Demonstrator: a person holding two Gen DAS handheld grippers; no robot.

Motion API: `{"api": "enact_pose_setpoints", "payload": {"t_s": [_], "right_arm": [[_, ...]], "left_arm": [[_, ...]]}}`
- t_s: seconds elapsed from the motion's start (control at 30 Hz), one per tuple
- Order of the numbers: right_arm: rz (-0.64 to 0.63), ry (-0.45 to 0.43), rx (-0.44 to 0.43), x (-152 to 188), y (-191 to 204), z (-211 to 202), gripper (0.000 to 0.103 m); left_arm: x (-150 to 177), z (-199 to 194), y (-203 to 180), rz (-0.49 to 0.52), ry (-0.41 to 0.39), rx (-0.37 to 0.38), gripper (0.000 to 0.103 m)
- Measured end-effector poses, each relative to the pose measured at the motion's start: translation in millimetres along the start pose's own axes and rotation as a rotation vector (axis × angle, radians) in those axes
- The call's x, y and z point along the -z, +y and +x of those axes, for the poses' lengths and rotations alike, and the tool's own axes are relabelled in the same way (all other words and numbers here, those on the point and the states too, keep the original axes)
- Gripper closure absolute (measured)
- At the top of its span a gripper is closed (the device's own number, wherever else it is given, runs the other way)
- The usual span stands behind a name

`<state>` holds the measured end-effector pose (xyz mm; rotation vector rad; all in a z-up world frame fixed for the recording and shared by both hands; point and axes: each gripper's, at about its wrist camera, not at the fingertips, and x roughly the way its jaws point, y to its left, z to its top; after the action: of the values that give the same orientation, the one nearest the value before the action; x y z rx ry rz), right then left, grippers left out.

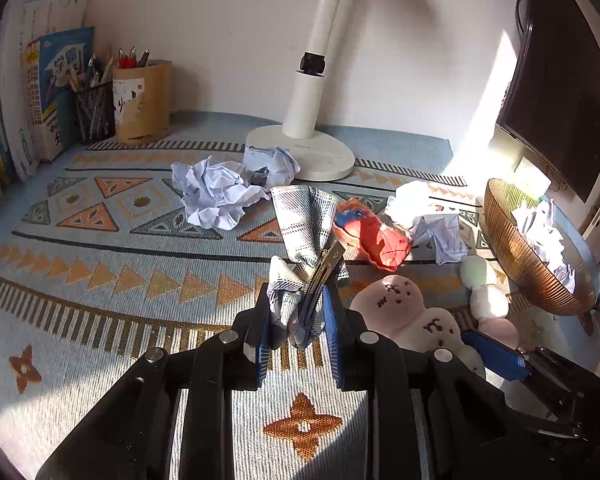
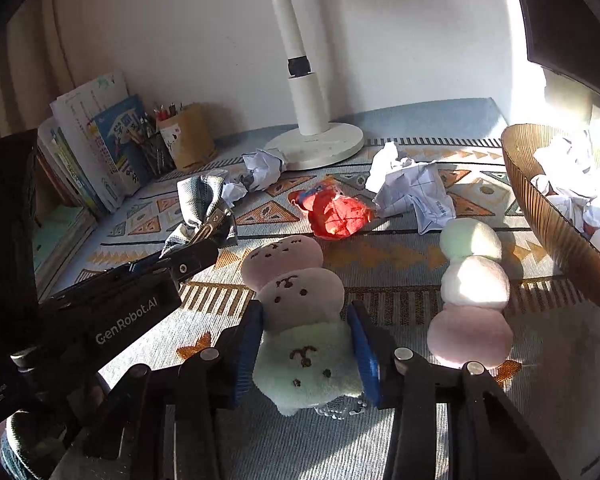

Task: Organize objects
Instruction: 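Carry cloth and dango plush over the amber bowl and open both tools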

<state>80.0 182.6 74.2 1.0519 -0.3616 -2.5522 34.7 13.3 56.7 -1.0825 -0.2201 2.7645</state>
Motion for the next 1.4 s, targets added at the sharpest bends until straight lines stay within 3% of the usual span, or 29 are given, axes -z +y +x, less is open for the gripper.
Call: {"api": "enact_pose_setpoints", "payload": {"t_s": [0.03, 0.1, 0.3, 0.37, 0.53, 0.6, 0.63, 0.67, 0.97, 1.07, 1.13, 1.27, 1.4], "right_arm": [[0.06, -0.026, -0.045, -7.2, -10.1, -12.0, 0.061], [0.126, -0.112, -0.032, -24.0, -29.4, -44.2, 0.061], [0.3, -0.383, 0.218, -68.7, -114.4, -141.6, 0.06], [0.356, -0.407, 0.308, -79.2, -144.8, -154.3, 0.06], [0.406, -0.371, 0.394, -106.9, -194.3, -148.5, 0.06], [0.388, -0.32, 0.422, -115.2, -207.4, -135.5, 0.054], [0.389, -0.301, 0.437, -115.1, -213.2, -131.0, 0.05], [0.391, -0.288, 0.439, -110.3, -220.8, -132.1, 0.05], [0.403, -0.277, 0.366, -70.7, -231.5, -137.3, 0.05], [0.375, -0.283, 0.367, -69.1, -218.8, -141.7, 0.05], [0.352, -0.284, 0.369, -69.8, -211.6, -144.7, 0.05], [0.32, -0.275, 0.384, -69.5, -198.1, -148.0, 0.05], [0.284, -0.275, 0.374, -68.4, -180.9, -150.3, 0.05]], "left_arm": [[-3.8, -2.9, -4.5, 0.012, -0.004, 0.005, 0.082], [-15.1, -11.9, -18.6, 0.042, -0.032, 0.03, 0.082], [-69.1, -16.6, -94.3, 0.105, -0.056, 0.244, 0.082], [-83.8, -2.3, -131.9, 0.145, -0.025, 0.324, 0.082], [-94.5, 52.7, -210.8, 0.214, 0.051, 0.453, 0.082], [-96.8, 71.6, -233.0, 0.239, 0.063, 0.489, 0.068], [-96.8, 80.1, -241.6, 0.253, 0.071, 0.492, 0.045], [-97.4, 87.3, -246.3, 0.259, 0.065, 0.46, 0.026], [-86.2, 88.5, -232.3, 0.264, 0.097, 0.435, 0.025], [-77.2, 99.9, -250.3, 0.338, 0.107, 0.312, 0.027], [-76.2, 106.7, -259.3, 0.342, 0.096, 0.269, 0.027], [-87.0, 106.3, -263.3, 0.35, 0.022, 0.151, 0.028], [-103.1, 96.7, -238.4, 0.324, 0.008, 0.118, 0.031]]}}
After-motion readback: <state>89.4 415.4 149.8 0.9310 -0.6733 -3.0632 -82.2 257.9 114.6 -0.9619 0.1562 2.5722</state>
